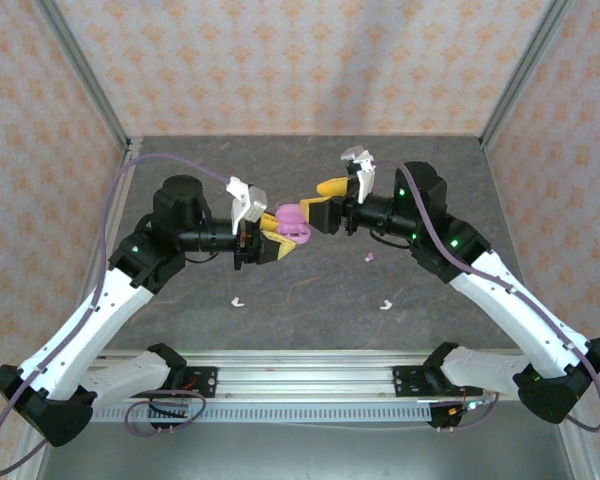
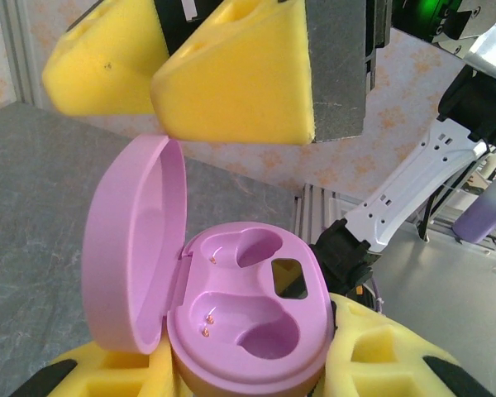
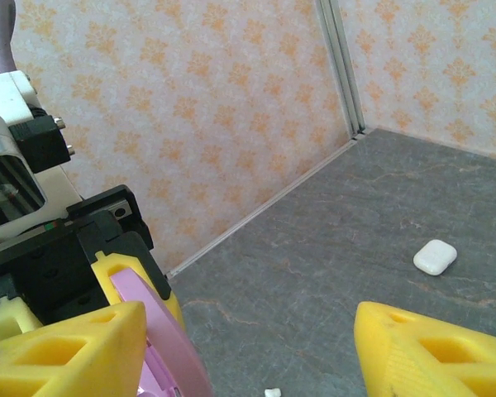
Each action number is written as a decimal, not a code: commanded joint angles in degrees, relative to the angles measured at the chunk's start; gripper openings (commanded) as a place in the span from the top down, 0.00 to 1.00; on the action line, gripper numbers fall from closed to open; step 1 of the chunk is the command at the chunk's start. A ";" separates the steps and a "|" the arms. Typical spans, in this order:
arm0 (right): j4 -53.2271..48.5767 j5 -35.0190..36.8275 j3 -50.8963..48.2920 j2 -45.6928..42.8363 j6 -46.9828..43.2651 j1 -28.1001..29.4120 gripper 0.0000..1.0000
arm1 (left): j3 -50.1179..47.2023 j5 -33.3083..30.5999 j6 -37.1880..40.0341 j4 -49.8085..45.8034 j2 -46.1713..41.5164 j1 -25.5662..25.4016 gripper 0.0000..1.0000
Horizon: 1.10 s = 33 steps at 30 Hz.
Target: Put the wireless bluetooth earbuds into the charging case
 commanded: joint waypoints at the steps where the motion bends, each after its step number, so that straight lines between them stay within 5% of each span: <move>1: -1.71 2.26 1.06 -1.44 0.61 -0.23 0.34 | 0.30 1.52 1.06 1.59 -1.55 -0.46 0.85; 21: -2.64 0.41 1.49 -3.49 3.95 -0.61 0.30 | -0.32 -0.07 1.25 0.46 -1.63 -0.43 0.87; 33: -12.61 5.96 7.50 7.88 18.56 -11.33 0.35 | -1.48 -1.48 3.09 -1.65 -2.25 -0.17 0.87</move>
